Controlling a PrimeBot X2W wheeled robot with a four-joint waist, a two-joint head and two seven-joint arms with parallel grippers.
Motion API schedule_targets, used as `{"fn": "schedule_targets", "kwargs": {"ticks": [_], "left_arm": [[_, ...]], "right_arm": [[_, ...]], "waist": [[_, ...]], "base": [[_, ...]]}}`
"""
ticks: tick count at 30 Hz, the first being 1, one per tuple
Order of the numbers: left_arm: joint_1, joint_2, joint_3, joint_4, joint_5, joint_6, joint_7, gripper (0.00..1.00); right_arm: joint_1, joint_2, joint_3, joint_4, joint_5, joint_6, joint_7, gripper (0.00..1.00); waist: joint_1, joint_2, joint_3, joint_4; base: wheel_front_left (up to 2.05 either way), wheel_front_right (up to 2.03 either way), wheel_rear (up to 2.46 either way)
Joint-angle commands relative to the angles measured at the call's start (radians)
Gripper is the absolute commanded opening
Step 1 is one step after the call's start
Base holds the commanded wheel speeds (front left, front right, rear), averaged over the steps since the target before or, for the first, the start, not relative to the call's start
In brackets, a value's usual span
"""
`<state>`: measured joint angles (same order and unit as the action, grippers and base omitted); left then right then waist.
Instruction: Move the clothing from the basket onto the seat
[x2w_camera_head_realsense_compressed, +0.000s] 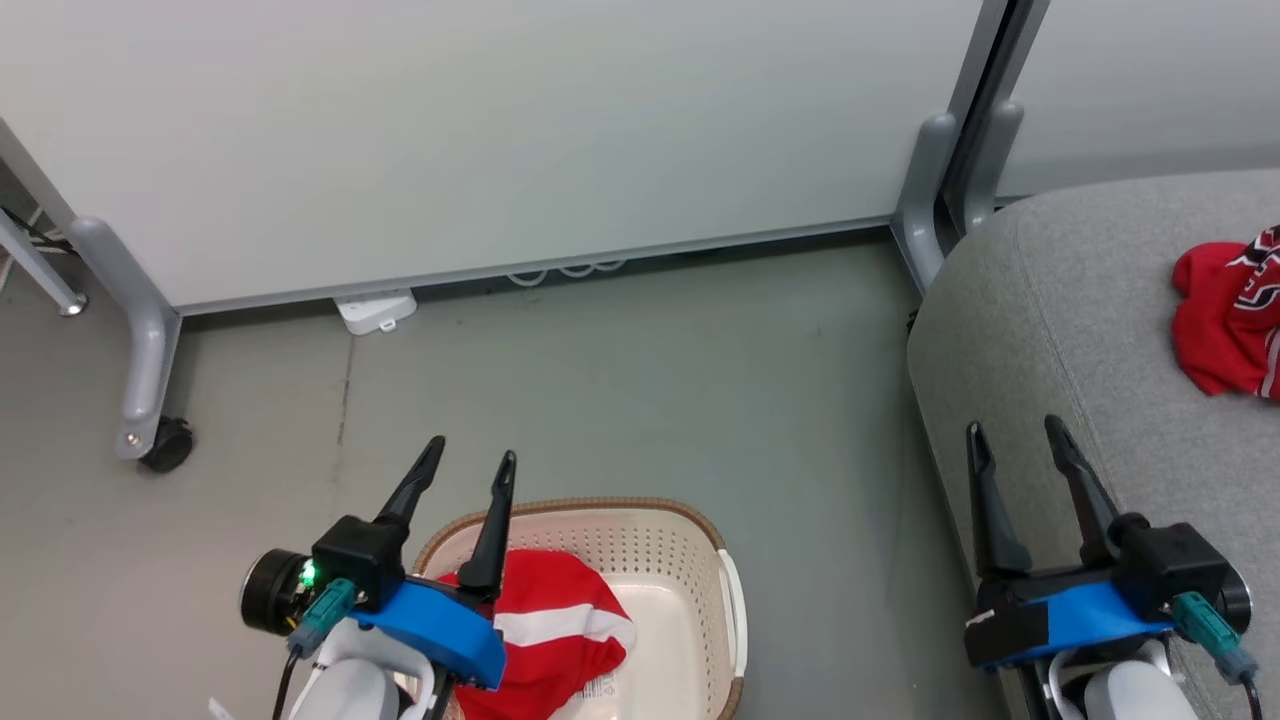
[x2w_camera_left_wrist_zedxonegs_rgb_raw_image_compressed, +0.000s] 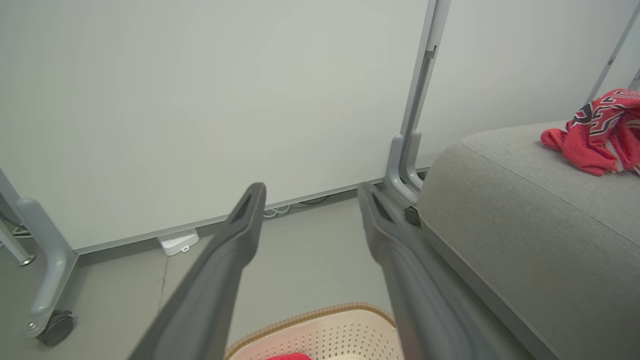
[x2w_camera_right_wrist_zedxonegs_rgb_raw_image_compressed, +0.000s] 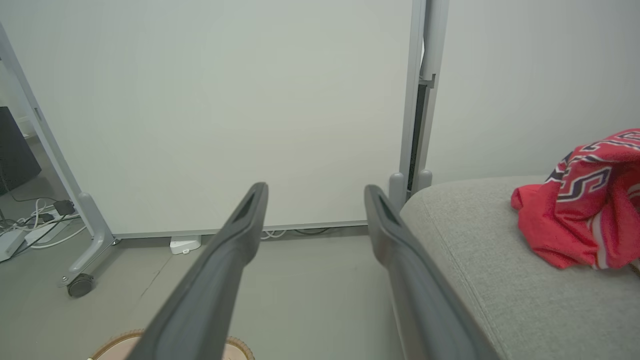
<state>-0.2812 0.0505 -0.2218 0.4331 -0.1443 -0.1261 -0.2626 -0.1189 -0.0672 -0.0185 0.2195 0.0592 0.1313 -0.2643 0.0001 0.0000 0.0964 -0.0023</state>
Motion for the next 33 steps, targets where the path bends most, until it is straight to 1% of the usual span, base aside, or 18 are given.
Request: {"fn": "schedule_targets", "kwargs": {"ticks": [1, 5, 12, 23, 33], "left_arm": [[-0.025, 0.006, -0.012, 0.015, 0.005, -0.003, -0.003, 1.00], [-0.105, 0.019, -0.081, 0.095, 0.010, -0.005, -0.003, 1.00], [-0.242, 0.064, -0.226, 0.250, 0.000, -0.004, -0.003, 1.00], [-0.435, 0.128, -0.419, 0.509, -0.002, -0.004, -0.003, 1.00], [-0.574, 0.126, -0.587, 0.709, -0.023, -0.003, 0.003, 1.00]], "right_arm": [[-0.024, -0.004, 0.003, -0.007, -0.002, -0.001, 0.000, 1.00], [-0.083, -0.007, 0.012, -0.023, -0.006, -0.001, 0.000, 1.00], [-0.194, -0.009, 0.027, -0.051, -0.011, -0.001, 0.000, 1.00], [-0.309, -0.005, 0.036, -0.083, -0.021, -0.001, 0.000, 1.00], [-0.381, 0.005, 0.034, -0.118, -0.023, -0.001, 0.000, 1.00]], "waist": [[-0.0001, 0.0000, 0.043, -0.017], [-0.0001, 0.0000, 0.122, -0.040], [-0.0001, 0.0000, 0.260, -0.077], [-0.0001, 0.0000, 0.469, -0.121], [-0.0001, 0.0000, 0.630, -0.148]], "base": [[0.00, 0.00, 0.00], [0.00, 0.00, 0.00], [0.00, 0.00, 0.00], [0.00, 0.00, 0.00], [0.00, 0.00, 0.00]]}}
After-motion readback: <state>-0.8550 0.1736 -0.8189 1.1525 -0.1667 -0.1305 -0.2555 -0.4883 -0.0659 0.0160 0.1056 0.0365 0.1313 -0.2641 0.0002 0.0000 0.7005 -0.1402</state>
